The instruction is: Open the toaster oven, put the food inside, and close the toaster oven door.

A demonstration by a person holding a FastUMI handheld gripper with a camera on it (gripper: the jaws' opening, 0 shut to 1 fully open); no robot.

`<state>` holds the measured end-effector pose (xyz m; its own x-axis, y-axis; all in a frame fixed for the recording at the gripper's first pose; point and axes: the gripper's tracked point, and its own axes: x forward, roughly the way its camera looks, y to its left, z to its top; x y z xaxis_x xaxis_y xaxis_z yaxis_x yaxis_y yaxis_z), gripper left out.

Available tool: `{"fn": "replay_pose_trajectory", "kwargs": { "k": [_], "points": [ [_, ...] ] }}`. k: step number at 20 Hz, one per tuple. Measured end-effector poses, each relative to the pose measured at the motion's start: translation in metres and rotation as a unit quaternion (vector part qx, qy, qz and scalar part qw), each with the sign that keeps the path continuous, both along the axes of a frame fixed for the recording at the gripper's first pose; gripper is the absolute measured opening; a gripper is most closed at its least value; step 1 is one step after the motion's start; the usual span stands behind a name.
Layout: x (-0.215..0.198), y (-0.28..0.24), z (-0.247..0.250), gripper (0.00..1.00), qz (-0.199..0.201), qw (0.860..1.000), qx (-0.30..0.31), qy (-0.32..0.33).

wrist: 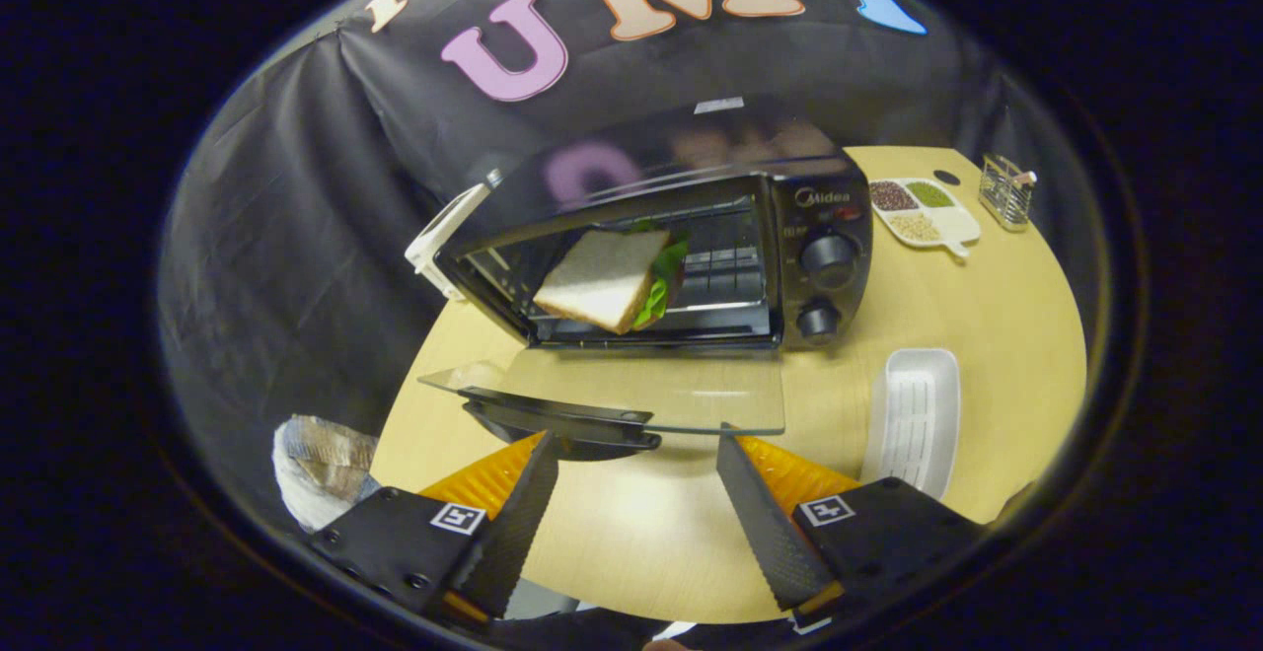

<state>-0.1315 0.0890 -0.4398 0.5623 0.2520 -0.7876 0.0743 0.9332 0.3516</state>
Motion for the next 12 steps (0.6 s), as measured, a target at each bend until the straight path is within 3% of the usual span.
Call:
{"fn": "replay_pose_trajectory", "kwargs": {
  "k": [9,12],
  "points": [
    [0.042,-0.008,0.026,0.99,-0.015,0.999,0.004,-0.044],
    [0.058,-0.015,0.034,0.99,-0.010,0.997,-0.021,-0.068]
  ]
}}
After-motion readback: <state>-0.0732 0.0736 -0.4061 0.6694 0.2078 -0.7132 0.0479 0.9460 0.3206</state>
